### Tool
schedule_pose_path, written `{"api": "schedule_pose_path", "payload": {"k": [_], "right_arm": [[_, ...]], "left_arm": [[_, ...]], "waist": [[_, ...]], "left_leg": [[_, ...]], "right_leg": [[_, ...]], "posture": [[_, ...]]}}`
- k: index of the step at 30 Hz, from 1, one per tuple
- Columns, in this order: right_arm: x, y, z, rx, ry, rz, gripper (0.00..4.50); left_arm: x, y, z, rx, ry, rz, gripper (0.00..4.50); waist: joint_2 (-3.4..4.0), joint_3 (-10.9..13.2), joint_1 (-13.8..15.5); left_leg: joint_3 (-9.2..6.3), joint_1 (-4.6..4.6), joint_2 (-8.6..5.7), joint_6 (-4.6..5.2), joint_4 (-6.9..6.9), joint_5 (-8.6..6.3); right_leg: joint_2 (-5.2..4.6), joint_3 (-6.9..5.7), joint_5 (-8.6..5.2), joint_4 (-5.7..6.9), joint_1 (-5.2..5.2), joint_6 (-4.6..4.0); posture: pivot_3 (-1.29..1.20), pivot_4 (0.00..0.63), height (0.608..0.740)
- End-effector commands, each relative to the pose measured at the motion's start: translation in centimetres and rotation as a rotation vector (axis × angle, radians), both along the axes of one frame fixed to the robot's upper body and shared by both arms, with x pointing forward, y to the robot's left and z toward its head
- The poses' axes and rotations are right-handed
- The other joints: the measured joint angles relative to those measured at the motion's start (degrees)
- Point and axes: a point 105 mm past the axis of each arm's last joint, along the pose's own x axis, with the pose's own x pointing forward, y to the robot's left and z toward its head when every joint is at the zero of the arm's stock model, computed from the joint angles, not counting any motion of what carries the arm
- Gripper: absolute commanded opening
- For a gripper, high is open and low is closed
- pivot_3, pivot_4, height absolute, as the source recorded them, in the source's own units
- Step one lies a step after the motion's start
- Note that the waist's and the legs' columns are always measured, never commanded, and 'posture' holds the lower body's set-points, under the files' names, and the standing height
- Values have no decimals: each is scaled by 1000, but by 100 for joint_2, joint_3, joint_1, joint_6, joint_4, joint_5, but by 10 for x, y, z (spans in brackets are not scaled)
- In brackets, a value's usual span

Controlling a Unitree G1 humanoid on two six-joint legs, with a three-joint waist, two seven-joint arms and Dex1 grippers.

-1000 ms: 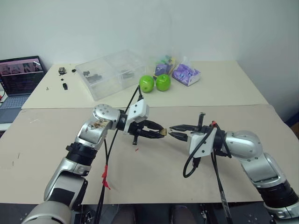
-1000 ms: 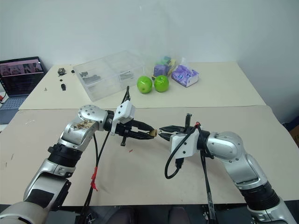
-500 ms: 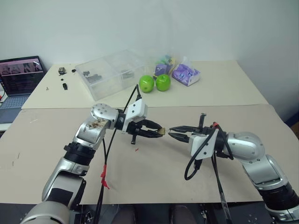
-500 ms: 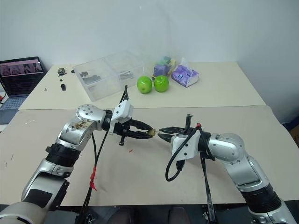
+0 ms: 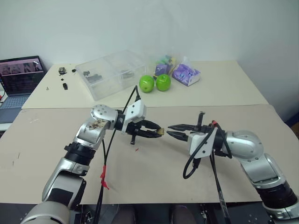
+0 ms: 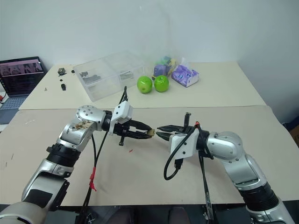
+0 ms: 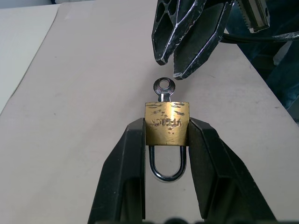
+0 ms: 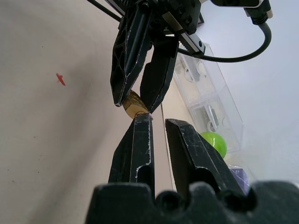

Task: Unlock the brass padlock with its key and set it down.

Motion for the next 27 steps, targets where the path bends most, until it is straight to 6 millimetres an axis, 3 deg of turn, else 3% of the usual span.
{"api": "schedule_pose_path", "payload": {"k": [1,5,9,20,27], "right_arm": [[-2,1,3,-15,-51,17,834],[-3,-14,-12,-91,-63,14,834],[0,-22,-13,-118,-114,12,834],[3,-15,8,-64,-249,26,834],[-10,-5,-1,-58,-219,70,834]], "left_arm": [[-1,-1,6,-13,-26,-20,822],[1,6,10,3,-29,-15,822],[4,10,13,-7,8,3,822],[-10,12,3,31,149,-37,822],[-20,4,3,45,159,-94,822]], "waist": [[0,0,0],[0,0,13],[0,0,3],[0,0,-35],[0,0,0]], "left_leg": [[0,0,0,0,0,0],[0,0,-1,0,0,0],[2,0,-1,0,0,0],[2,1,0,0,0,0],[2,0,0,0,-1,0]], "right_leg": [[0,0,0,0,0,0],[0,0,0,0,0,0],[0,1,0,-2,0,0],[1,3,-1,0,0,-2],[1,3,-2,0,0,-4]], "posture": [[0,150,740],[0,150,740],[0,150,740],[0,150,740],[0,150,740]]}}
